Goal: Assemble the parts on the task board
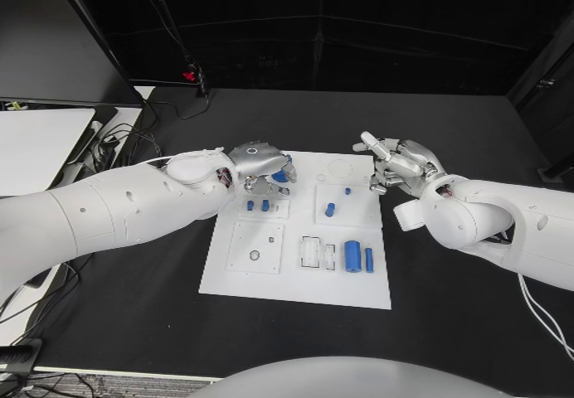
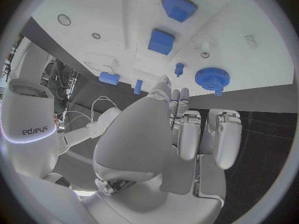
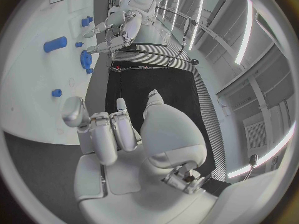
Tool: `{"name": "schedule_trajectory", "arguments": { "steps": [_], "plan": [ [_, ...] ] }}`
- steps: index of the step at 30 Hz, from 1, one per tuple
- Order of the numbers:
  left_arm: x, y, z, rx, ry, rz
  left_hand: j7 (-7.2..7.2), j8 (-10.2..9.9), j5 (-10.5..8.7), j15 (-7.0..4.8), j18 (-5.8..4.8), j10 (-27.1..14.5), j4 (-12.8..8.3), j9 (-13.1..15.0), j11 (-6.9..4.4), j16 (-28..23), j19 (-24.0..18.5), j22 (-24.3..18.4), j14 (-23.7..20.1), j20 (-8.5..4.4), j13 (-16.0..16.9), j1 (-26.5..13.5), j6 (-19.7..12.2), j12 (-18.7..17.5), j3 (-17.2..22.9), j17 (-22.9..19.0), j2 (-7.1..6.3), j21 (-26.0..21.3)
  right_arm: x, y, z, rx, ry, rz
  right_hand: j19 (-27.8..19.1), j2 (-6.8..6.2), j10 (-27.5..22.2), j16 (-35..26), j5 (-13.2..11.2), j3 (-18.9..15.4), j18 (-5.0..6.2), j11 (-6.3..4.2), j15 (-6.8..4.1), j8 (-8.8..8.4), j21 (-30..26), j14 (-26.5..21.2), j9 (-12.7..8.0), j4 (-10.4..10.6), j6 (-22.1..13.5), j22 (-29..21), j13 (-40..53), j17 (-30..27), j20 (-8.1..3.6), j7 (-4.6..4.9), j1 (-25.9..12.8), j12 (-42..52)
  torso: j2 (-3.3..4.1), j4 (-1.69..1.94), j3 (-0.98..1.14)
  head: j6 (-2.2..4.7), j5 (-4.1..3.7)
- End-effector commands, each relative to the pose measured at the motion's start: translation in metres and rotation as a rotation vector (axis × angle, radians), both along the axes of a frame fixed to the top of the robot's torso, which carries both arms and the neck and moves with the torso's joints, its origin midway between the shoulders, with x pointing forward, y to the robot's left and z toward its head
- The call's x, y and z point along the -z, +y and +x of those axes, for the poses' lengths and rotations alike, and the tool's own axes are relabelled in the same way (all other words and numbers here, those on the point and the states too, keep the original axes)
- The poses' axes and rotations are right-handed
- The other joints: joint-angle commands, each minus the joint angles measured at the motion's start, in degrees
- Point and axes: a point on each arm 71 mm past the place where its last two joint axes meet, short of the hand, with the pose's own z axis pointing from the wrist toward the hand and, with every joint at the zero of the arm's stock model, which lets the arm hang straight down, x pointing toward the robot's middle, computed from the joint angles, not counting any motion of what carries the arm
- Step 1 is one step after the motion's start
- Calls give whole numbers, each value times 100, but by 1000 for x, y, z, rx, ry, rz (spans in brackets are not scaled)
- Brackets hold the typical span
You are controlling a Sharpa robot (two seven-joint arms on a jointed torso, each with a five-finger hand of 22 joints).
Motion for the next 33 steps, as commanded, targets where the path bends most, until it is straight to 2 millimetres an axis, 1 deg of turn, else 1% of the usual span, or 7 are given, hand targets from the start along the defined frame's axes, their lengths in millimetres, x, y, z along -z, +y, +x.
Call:
{"name": "schedule_trajectory", "arguments": {
  "steps": [1, 8, 14, 17, 21, 28, 33],
  "plan": [
    [3, 0, 3, -27, 15, 54, 2, -32, -29, -24, -39, 72, 10, -19, -2, 5, 607, 1507, 602, -35, -31, 77, 54, -43, 59, 1506, -13, 18, -1, 2, 0, -12, -9, 5, -31, 33, -31, 37, 6, -28, 15, 12, 38, 19, 18, 208, -8, 4, -46, 645, 692, 1104, -9, 544, -31, -30, -1, 3, -1, -4, 6],
    [5, -1, 4, -24, 25, 89, -19, -41, -32, -44, -39, 141, 19, -40, -30, 5, 607, 1507, 602, -44, -59, 124, 134, -73, 114, 1506, -39, 18, -1, 2, 0, -12, -9, 4, -31, 33, -31, 37, 6, -28, 15, 12, 38, 19, 18, 208, -8, 4, -46, 645, 692, 1104, -9, 544, -31, -30, 1, 4, -1, -19, 7],
    [7, -4, 4, 0, 14, 132, -60, -59, -37, -95, -39, 198, 36, -64, -71, 5, 607, 1507, 602, -59, -66, 56, 197, -109, 106, 1506, -100, 18, -1, 2, 0, -12, -8, 4, -31, 33, -31, 37, 6, -28, 15, 12, 38, 19, 18, 208, -8, 4, -46, 645, 692, 1104, -9, 544, -31, -30, -2, 3, 1, -23, 8],
    [8, -5, 4, 2, 14, 142, -65, -62, -36, -102, -39, 208, 36, -68, -76, 5, 607, 1507, 602, -62, -66, 44, 208, -115, 108, 1506, -101, 18, -1, 2, 0, -12, -8, 4, -31, 33, -31, 37, 6, -28, 15, 12, 38, 19, 18, 208, -8, 4, -46, 645, 692, 1104, -9, 544, -31, -30, 0, 7, 3, -29, 8],
    [8, -5, 5, 0, 11, 146, -77, -68, -35, -115, -39, 238, 32, -77, -90, 5, 607, 1507, 602, -70, -66, 47, 242, -130, 142, 1506, -71, 18, -1, 2, 0, -13, -7, 4, -31, 33, -31, 37, 6, -28, 15, 12, 38, 19, 18, 208, -8, 4, -46, 645, 692, 1104, -9, 544, -31, -30, -1, 4, 2, -31, 9],
    [9, -6, 7, -8, 18, 157, -76, -110, -33, -117, -39, 279, 30, -114, -94, 5, 607, 1507, 602, -89, -71, 70, 289, -203, 282, 1506, 55, 18, -1, 3, 0, -14, -4, 4, -31, 33, -31, 37, 6, -28, 15, 12, 38, 19, 18, 208, -8, 4, -46, 645, 692, 1104, -9, 544, -31, -30, -1, 4, 0, -43, 11],
    [9, -6, 9, -16, 17, 160, -61, -158, -30, -97, -39, 283, 18, -146, -84, 5, 607, 1507, 602, -95, -72, 138, 276, -262, 381, 1506, 84, 18, -1, 3, 0, -15, -2, 4, -31, 33, -31, 37, 6, -28, 15, 12, 38, 19, 18, 208, -8, 4, -46, 645, 692, 1104, -9, 544, -31, -30, 0, 4, 1, -50, 7]
  ]
}}
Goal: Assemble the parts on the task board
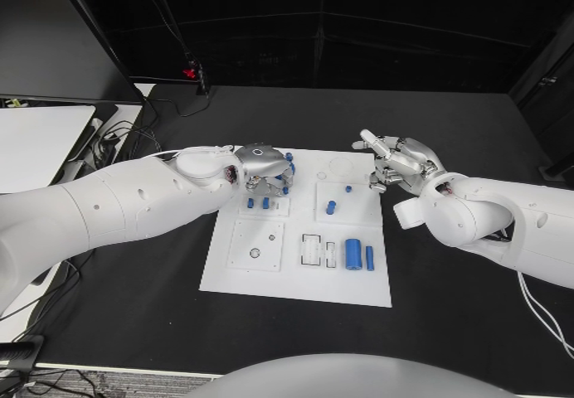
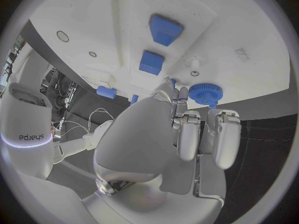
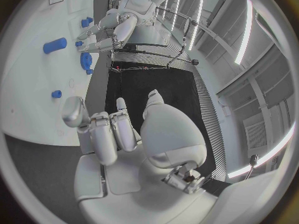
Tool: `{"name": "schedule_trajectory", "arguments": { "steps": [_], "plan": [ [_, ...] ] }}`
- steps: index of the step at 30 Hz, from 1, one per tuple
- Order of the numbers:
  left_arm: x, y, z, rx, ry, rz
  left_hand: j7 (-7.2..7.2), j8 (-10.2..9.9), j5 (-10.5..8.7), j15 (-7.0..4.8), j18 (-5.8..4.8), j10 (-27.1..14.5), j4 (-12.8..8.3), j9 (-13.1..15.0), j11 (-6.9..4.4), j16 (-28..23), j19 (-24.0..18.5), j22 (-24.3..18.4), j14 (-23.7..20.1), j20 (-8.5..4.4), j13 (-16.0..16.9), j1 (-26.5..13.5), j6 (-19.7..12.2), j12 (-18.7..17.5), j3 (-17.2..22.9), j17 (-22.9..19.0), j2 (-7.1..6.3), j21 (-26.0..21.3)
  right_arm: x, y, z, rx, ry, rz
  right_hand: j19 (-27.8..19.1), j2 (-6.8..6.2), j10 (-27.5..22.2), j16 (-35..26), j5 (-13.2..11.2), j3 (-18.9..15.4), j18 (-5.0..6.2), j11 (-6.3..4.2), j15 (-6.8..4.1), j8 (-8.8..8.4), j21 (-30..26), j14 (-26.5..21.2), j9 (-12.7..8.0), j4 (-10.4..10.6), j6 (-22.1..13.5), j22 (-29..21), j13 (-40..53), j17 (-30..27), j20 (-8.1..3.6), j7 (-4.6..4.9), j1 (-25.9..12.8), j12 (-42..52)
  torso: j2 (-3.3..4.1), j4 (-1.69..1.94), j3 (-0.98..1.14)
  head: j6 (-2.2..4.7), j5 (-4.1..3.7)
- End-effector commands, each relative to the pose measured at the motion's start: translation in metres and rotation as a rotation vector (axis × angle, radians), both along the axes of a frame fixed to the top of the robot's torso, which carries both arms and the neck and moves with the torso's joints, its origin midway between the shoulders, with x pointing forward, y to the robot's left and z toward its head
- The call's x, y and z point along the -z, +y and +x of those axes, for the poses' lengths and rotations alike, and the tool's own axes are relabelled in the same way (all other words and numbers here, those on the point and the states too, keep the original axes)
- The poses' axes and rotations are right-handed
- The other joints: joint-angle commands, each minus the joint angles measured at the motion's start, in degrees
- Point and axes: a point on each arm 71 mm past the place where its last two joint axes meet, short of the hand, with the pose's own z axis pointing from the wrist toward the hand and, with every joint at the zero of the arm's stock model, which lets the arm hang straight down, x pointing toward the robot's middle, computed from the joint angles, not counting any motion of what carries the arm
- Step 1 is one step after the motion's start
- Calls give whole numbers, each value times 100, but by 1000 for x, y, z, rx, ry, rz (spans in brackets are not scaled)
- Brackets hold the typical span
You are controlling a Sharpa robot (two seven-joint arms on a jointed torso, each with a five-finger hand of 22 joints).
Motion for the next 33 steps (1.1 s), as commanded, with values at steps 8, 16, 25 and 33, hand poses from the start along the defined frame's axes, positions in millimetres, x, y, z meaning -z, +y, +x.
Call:
{"name": "schedule_trajectory", "arguments": {
  "steps": [8, 16, 25, 33],
  "plan": [
    [1, -1, 2, -12, 12, 30, 18, -55, -30, 7, -39, 58, -8, -22, 3, 5, 588, 1508, 599, -35, -5, 81, 46, -44, 95, 1508, 39, 18, -1, 2, 0, -12, -3, 4, -31, 33, -31, 37, 6, -28, 15, 11, 38, 20, 18, 208, -9, 3, -46, 645, 692, 1105, -9, 544, -31, -30, 1, -2, 0, -15, -6],
    [3, 0, 4, -22, 30, 47, -4, -40, -35, -7, -39, 133, 2, -23, -18, 5, 588, 1508, 599, -38, -1, 78, 128, -54, 141, 1508, 29, 18, -1, 2, 0, -13, -2, 4, -37, 43, -40, 37, 19, -25, 16, 12, 40, 24, 20, 203, -12, 4, -53, 642, 684, 1099, -8, 546, -21, -33, -1, 3, 2, -20, -1],
    [3, -1, 5, -18, 35, 53, -8, -47, -38, -15, -39, 164, 12, -31, -21, 5, 588, 1508, 599, -41, -4, 42, 154, -75, 154, 1508, 5, 18, -1, 2, 0, -12, 0, 4, -37, 43, -40, 37, 19, -25, 16, 12, 40, 24, 20, 203, -12, 4, -53, 642, 684, 1099, -8, 546, -21, -33, 2, -4, -1, -29, -11],
    [4, -2, 4, -12, 46, 61, -8, -85, -41, -15, -39, 152, 11, -53, -22, 5, 588, 1508, 599, -44, -7, -14, 129, -121, 149, 1508, -48, 18, -1, 2, 0, -10, 1, 3, -37, 43, -40, 37, 19, -25, 16, 12, 40, 24, 20, 203, -12, 4, -53, 642, 684, 1099, -8, 546, -21, -33, 3, -1, 1, -41, -13]
  ]
}}
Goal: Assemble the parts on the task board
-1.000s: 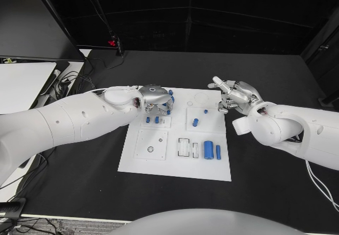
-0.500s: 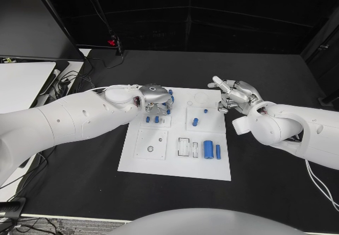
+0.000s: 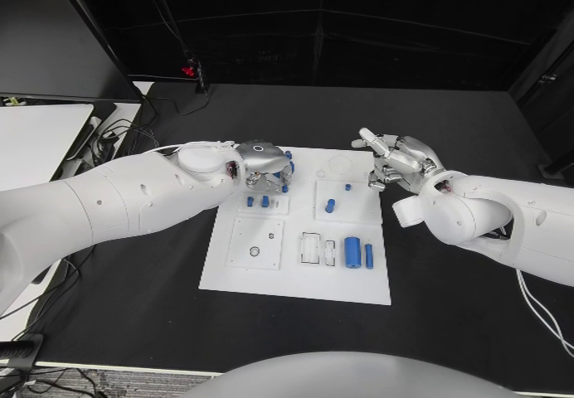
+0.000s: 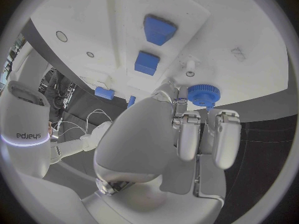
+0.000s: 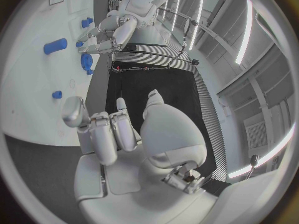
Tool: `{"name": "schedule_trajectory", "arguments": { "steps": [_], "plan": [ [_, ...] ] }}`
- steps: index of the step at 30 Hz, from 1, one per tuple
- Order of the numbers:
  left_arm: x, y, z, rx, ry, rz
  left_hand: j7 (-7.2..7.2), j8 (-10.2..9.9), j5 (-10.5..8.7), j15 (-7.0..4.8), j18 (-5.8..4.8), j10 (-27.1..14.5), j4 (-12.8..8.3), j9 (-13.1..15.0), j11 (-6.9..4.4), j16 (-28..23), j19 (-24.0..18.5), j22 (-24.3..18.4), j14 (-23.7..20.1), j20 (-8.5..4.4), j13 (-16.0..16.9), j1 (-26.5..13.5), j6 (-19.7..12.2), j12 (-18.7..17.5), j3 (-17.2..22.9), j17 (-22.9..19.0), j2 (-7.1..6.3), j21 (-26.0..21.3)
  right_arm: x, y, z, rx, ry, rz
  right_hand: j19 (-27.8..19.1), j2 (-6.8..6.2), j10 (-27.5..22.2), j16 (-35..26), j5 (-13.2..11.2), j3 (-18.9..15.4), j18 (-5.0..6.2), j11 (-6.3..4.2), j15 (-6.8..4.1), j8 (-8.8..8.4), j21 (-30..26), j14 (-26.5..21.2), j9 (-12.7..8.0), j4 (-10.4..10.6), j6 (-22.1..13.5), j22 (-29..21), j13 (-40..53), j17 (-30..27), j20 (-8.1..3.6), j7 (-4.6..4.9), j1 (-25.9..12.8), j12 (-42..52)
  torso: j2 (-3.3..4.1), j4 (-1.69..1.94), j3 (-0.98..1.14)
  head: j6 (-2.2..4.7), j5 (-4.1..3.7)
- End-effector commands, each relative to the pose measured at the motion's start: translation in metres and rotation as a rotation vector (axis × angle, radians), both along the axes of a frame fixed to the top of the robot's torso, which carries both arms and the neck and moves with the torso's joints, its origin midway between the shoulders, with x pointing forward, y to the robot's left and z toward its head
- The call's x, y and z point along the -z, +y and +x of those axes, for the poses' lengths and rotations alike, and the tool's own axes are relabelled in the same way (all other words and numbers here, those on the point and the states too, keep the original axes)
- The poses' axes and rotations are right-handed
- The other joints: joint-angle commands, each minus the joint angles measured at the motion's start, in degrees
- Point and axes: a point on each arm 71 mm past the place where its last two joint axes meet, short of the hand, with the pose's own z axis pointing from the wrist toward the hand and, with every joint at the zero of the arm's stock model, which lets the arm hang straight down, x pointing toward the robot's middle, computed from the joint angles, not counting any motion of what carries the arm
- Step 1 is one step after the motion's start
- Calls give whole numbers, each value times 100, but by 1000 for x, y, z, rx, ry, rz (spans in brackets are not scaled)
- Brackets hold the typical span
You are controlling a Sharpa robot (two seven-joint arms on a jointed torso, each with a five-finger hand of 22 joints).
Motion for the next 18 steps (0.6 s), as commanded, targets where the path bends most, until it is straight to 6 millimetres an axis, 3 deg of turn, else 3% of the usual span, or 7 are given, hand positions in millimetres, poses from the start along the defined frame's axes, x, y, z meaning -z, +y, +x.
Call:
{"name": "schedule_trajectory", "arguments": {
  "steps": [1, 18],
  "plan": [
    [6, 0, -1, 4, 34, 35, -17, -29, -19, -16, -39, 36, -8, -14, 7, 5, 588, 1509, 599, -45, -8, -38, 12, -47, 25, 1509, -78, 18, -1, 1, 0, -9, -4, 4, -37, 43, -40, 37, 19, -25, 16, 12, 40, 24, 20, 203, -5, 4, -34, 642, 684, 1099, -7, 565, -21, -33, 2, 1, 1, -8, -1],
    [7, -2, -3, 17, 53, 45, -33, -57, -20, -25, -39, 33, -21, -32, -5, 5, 588, 1509, 599, -48, -6, -49, 8, -86, 15, 1509, -171, 18, -1, 1, 0, -9, -2, 4, -37, 43, -40, 37, 19, -25, 16, 12, 40, 24, 20, 203, -5, 4, -34, 642, 684, 1099, -7, 565, -21, -33, -3, 2, -1, -32, -5]
  ]
}}
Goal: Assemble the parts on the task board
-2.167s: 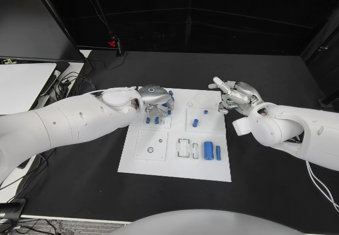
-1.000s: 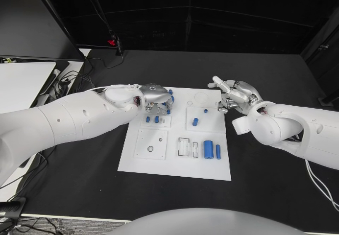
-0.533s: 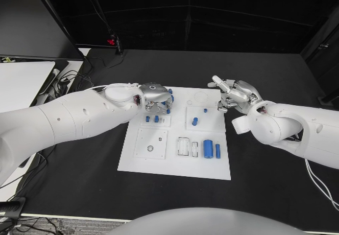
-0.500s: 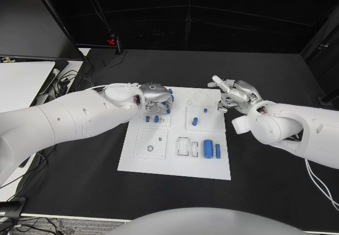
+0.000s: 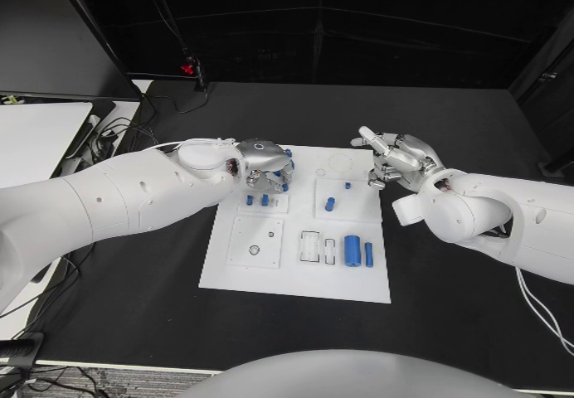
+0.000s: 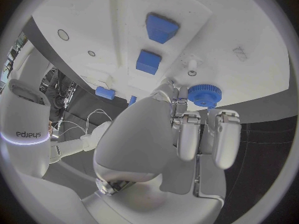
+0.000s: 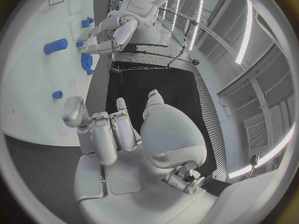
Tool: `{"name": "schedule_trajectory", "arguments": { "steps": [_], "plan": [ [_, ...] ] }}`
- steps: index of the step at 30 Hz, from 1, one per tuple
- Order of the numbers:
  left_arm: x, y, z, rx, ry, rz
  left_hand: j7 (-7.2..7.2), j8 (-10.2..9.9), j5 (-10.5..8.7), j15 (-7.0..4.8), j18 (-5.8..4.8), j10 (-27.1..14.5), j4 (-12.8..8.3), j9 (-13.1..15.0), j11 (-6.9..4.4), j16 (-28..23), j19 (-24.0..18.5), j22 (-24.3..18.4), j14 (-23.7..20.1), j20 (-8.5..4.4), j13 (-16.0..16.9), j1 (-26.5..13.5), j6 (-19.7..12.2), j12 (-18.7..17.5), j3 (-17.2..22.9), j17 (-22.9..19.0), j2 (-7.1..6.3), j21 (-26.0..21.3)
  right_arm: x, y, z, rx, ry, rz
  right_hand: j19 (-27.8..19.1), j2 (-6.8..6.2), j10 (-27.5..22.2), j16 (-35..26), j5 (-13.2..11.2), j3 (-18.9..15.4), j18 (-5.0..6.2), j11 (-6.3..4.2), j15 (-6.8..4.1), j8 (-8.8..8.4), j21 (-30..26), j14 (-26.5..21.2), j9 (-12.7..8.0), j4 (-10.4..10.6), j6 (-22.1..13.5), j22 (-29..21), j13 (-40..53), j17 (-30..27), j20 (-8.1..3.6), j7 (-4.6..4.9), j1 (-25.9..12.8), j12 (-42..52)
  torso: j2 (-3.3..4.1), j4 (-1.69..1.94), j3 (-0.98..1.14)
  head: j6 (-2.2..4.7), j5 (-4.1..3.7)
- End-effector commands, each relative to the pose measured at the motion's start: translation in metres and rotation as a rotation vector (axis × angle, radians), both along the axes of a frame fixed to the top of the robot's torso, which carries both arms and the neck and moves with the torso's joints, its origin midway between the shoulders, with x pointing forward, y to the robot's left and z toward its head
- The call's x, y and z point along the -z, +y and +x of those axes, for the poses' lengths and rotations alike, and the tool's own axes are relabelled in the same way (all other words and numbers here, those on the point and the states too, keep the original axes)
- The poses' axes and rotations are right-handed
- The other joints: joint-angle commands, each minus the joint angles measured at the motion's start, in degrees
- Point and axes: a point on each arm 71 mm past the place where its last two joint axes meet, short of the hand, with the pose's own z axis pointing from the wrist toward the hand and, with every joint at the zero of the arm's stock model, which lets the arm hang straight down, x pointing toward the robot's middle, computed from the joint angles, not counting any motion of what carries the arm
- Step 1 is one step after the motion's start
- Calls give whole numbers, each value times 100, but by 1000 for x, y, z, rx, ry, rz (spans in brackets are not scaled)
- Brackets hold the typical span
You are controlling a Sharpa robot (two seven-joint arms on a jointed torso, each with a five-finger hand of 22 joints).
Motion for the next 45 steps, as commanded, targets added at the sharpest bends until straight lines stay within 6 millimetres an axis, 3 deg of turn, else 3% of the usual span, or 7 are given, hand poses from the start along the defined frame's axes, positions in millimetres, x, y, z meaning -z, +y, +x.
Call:
{"name": "schedule_trajectory", "arguments": {
  "steps": [1, 22, 37, 45],
  "plan": [
    [8, 0, -3, 11, 42, 37, -33, -32, -20, -25, -39, 34, -21, -7, -5, 5, 593, 1509, 599, -43, 0, 18, 8, -28, 15, 1509, -60, 18, -1, 1, 0, -9, -4, 5, -37, 43, -40, 37, 19, -25, 15, 12, 40, 24, 20, 203, -6, 4, -34, 642, 684, 1099, -8, 565, -21, -33, -4, 2, -1, -2, 0],
    [10, -3, -4, 27, 62, 49, -130, 26, -20, -97, -39, 184, -14, 5, -76, 5, 593, 1509, 599, -57, 3, 15, 243, -53, 118, 1509, -21, 18, -1, 1, 0, -9, -1, 4, -43, 47, -43, 37, 25, -27, 16, 13, 41, 28, 21, 202, -8, 5, -38, 640, 680, 1098, -7, 565, -20, -34, -3, 3, 0, 6, -10],
    [10, -5, -5, 31, 61, 47, -6, -273, -21, 8, -39, -13, -21, -143, 42, 5, 593, 1509, 599, -55, 5, -81, -208, -230, 61, 1509, -272, 18, -1, 1, 0, -9, 1, 4, -43, 47, -43, 37, 25, -27, 16, 13, 41, 28, 21, 202, -8, 5, -38, 640, 680, 1098, -7, 565, -20, -34, -2, 2, -1, 0, -3],
    [11, -6, -5, 34, 70, 52, -55, -229, -20, 2, -39, 15, -19, -132, 22, 5, 593, 1509, 599, -48, 11, -69, -132, -223, 101, 1509, -218, 18, -1, 2, 0, -11, 1, 5, -43, 47, -43, 37, 25, -27, 16, 13, 41, 28, 21, 202, -8, 5, -38, 640, 680, 1098, -7, 565, -20, -34, -4, 0, -1, -1, -4]
  ]
}}
